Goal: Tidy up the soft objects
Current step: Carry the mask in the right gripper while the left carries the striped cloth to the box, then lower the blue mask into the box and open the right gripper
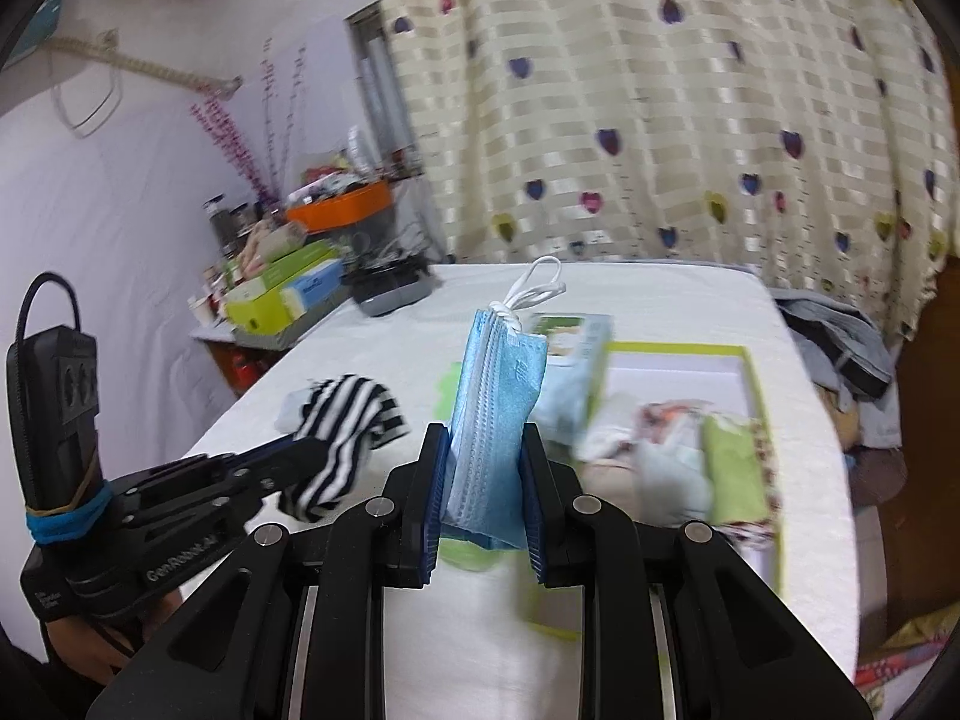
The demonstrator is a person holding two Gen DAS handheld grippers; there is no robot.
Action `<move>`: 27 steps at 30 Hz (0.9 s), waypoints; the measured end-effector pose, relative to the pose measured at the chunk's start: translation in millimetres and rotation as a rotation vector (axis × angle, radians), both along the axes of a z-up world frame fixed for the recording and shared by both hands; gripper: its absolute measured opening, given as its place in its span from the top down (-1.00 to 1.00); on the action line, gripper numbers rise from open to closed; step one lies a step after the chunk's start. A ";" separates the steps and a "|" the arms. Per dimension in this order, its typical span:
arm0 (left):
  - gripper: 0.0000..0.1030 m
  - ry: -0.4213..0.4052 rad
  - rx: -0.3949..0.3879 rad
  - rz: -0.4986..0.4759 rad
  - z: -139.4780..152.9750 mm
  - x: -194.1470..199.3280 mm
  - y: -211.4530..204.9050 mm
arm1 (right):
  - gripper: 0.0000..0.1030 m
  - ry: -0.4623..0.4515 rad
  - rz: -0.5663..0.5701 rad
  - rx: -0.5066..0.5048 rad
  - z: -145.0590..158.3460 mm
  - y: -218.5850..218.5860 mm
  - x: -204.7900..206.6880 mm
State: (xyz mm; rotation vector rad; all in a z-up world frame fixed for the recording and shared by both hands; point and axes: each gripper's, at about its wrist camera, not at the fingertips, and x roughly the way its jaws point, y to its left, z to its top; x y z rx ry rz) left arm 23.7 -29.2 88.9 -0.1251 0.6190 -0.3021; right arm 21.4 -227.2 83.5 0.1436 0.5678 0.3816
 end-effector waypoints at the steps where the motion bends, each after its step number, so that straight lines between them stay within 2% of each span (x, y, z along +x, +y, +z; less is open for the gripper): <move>1: 0.82 0.000 0.002 -0.009 -0.1 0.7 -4.7 | 0.54 0.003 -0.016 0.002 -0.8 -7.0 -0.1; 7: 0.82 0.006 0.008 -0.074 -1.9 4.6 -34.7 | 0.54 0.026 -0.105 0.006 -7.1 -47.9 -3.4; 12: 0.82 0.032 0.016 -0.126 -10.8 9.4 -57.2 | 0.54 0.077 -0.144 0.000 -25.1 -68.2 -4.9; 27: 0.82 0.124 0.037 -0.229 -42.4 20.6 -102.3 | 0.54 0.257 -0.167 -0.034 -86.6 -94.0 19.0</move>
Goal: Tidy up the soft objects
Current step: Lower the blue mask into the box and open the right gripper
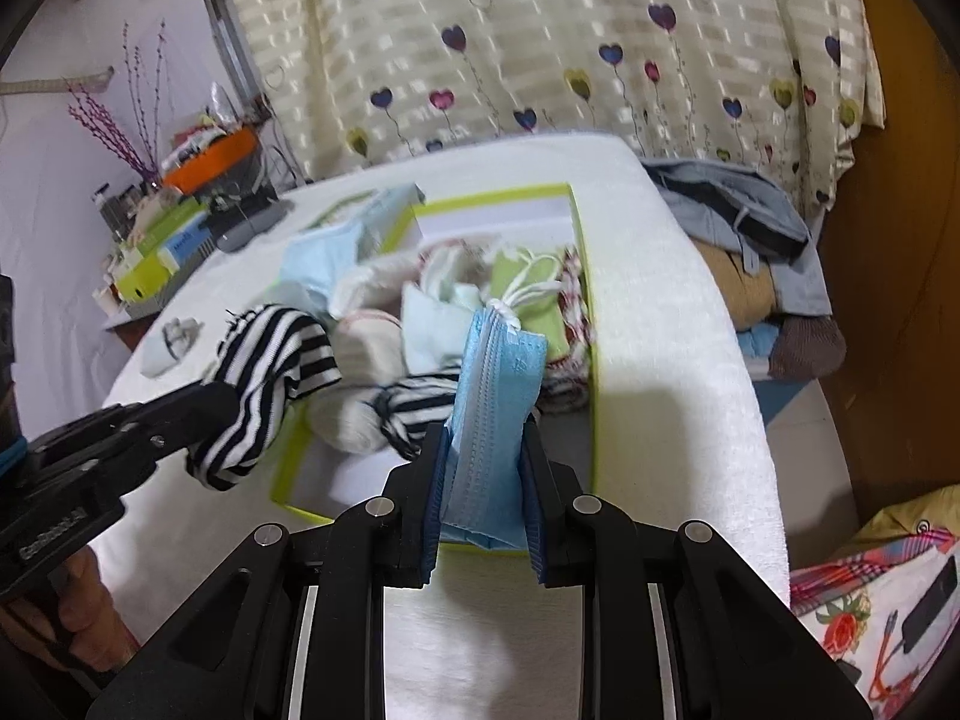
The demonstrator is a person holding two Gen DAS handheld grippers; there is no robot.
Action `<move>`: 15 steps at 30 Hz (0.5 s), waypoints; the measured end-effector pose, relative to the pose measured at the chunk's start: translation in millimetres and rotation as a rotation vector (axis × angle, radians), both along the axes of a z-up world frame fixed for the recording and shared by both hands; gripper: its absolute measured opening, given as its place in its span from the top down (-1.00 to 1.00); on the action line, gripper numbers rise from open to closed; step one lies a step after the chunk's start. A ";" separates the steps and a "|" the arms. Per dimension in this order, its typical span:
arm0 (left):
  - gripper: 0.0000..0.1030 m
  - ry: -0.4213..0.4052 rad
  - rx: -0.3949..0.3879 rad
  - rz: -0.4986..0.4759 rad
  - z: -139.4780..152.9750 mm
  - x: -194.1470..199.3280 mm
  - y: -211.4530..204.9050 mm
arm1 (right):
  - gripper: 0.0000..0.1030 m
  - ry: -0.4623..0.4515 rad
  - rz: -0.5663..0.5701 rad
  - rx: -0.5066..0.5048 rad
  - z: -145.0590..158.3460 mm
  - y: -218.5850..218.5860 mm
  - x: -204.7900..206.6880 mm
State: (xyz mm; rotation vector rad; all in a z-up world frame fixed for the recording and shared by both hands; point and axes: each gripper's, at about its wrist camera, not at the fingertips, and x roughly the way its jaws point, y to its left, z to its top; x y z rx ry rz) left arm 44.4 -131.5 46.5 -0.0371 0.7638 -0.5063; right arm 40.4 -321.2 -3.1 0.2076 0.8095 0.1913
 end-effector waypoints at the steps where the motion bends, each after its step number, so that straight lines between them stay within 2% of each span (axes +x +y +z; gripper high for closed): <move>1: 0.82 0.006 0.003 -0.002 -2.1 1.4 -1.8 | 0.54 0.007 -0.001 0.001 -3.3 -0.1 1.9; 6: 0.82 0.022 0.012 -0.002 -8.2 7.8 -6.0 | 0.54 0.026 0.002 0.001 -14.6 -0.5 17.5; 15: 0.82 0.035 0.015 -0.002 -13.0 17.7 -9.5 | 0.54 0.014 0.003 -0.017 -17.3 -0.3 54.6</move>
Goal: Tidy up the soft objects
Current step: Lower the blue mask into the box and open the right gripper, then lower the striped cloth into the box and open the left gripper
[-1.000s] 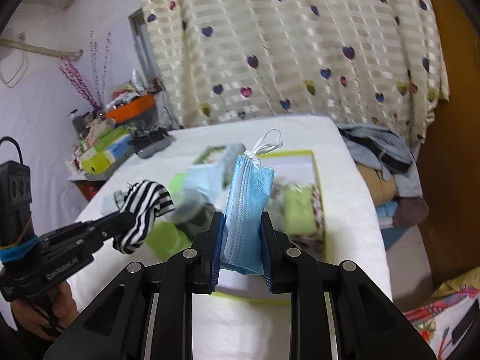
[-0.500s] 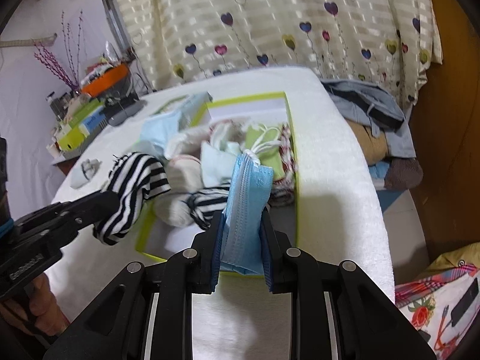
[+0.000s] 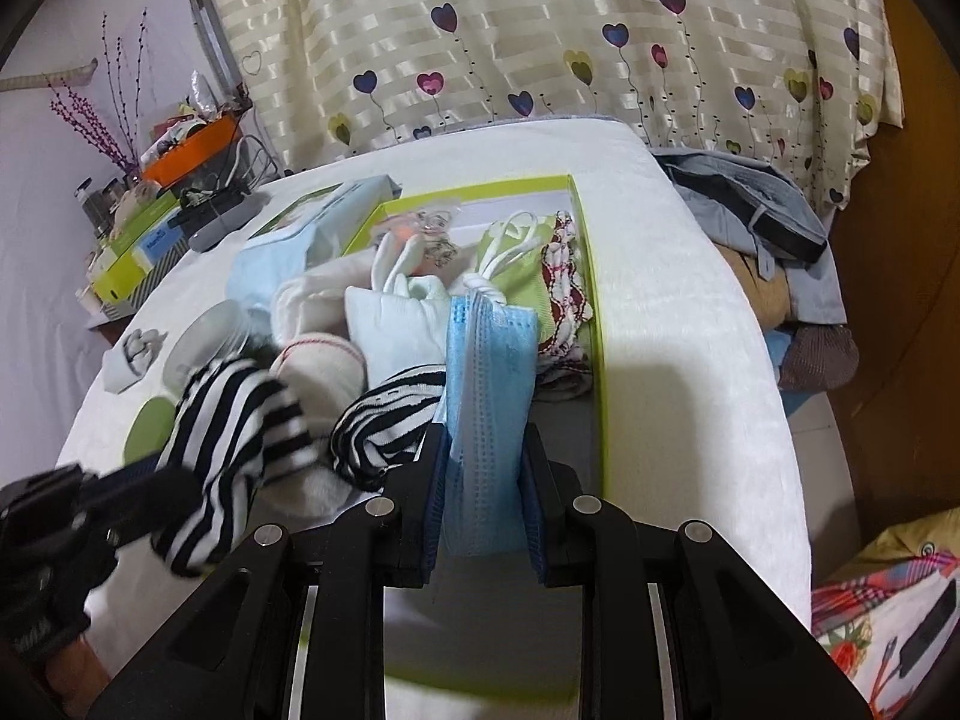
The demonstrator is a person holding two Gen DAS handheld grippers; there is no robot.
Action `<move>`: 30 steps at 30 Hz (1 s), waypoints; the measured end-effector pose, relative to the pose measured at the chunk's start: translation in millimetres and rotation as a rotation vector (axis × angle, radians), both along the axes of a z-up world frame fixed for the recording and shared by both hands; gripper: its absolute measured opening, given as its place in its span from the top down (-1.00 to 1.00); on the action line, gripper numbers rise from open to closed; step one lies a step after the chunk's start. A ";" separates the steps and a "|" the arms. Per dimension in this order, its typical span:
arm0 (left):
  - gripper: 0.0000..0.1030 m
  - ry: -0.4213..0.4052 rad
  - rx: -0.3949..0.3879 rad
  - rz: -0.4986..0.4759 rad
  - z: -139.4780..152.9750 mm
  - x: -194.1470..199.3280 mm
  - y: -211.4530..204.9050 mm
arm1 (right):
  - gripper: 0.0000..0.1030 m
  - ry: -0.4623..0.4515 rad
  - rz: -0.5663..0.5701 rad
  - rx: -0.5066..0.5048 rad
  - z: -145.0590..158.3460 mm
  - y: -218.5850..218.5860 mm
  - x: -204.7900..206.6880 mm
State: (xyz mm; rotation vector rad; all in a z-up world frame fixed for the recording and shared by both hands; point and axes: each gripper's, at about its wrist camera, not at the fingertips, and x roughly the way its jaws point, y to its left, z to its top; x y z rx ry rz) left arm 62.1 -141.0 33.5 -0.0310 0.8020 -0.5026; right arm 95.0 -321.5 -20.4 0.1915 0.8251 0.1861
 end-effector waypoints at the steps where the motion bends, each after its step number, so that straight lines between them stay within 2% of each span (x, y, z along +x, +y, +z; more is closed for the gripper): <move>1: 0.82 0.003 0.000 -0.001 -0.7 1.7 -0.8 | 0.54 -0.003 0.000 -0.002 0.4 -0.3 3.9; 6: 0.82 0.011 0.002 -0.008 -2.9 8.4 -5.3 | 0.49 -0.013 -0.011 0.005 1.8 -5.1 18.4; 9: 0.82 0.014 0.001 -0.014 -4.3 9.9 -8.2 | 0.26 -0.031 -0.006 -0.015 6.6 -4.9 11.3; 10: 0.82 0.016 0.001 -0.018 -5.2 10.3 -10.2 | 0.12 -0.038 -0.005 -0.021 7.8 -5.5 6.7; 11: 0.82 0.018 0.000 -0.021 -6.3 9.9 -11.8 | 0.10 -0.041 -0.006 -0.021 8.5 -6.3 2.6; 17: 0.82 0.023 0.005 -0.063 -8.2 7.4 -28.2 | 0.10 -0.070 -0.010 -0.015 15.9 -13.3 -22.0; 26: 0.81 0.051 0.031 -0.121 -22.1 11.7 -57.8 | 0.10 -0.085 -0.065 -0.007 20.1 -36.4 -34.8; 30: 0.58 0.054 0.039 -0.120 -23.7 12.3 -59.5 | 0.10 -0.091 -0.069 -0.003 21.7 -39.6 -38.6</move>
